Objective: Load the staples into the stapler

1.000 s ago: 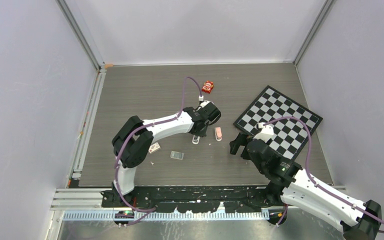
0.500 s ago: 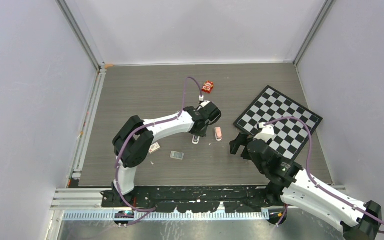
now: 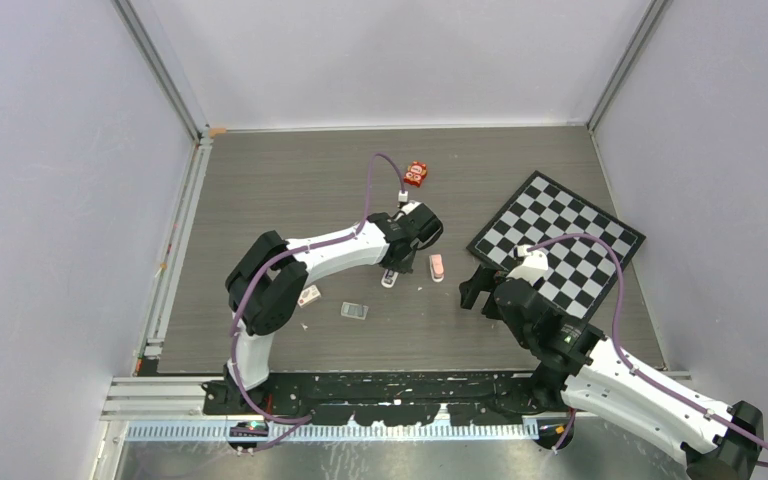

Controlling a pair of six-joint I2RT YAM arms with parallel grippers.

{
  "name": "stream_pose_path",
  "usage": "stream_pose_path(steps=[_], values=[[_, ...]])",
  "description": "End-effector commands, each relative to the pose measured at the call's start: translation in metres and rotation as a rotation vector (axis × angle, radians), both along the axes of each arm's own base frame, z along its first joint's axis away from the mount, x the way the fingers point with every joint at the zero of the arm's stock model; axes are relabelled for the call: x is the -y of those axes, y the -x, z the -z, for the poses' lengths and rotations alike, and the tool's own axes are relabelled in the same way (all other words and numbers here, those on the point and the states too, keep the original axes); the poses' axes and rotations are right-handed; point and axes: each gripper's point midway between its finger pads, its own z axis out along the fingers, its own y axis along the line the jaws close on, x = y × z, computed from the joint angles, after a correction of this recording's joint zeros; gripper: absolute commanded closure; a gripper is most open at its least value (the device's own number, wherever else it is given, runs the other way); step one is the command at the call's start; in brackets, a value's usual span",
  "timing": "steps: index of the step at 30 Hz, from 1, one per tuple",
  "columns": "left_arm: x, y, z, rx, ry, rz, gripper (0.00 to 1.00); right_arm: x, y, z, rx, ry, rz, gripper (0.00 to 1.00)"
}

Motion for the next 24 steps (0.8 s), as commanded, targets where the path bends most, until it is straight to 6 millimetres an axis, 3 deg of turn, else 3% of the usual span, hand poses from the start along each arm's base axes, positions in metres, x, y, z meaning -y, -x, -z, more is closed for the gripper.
stream_pose_path(steps=[1,19,24], values=[[0.005,-0.003,-0.01,0.018,0.004,0.003,0.88,0.002,-0.004,-0.007,0.026,-0.022,0.031,0.0],[0.012,0.0,-0.05,0.086,0.157,0.014,1.0,-0.005,-0.005,-0.011,0.024,-0.036,0.015,0.0],[0.005,-0.004,-0.047,0.095,0.162,0.03,0.77,-0.008,-0.006,-0.013,0.02,-0.04,0.008,0.0]])
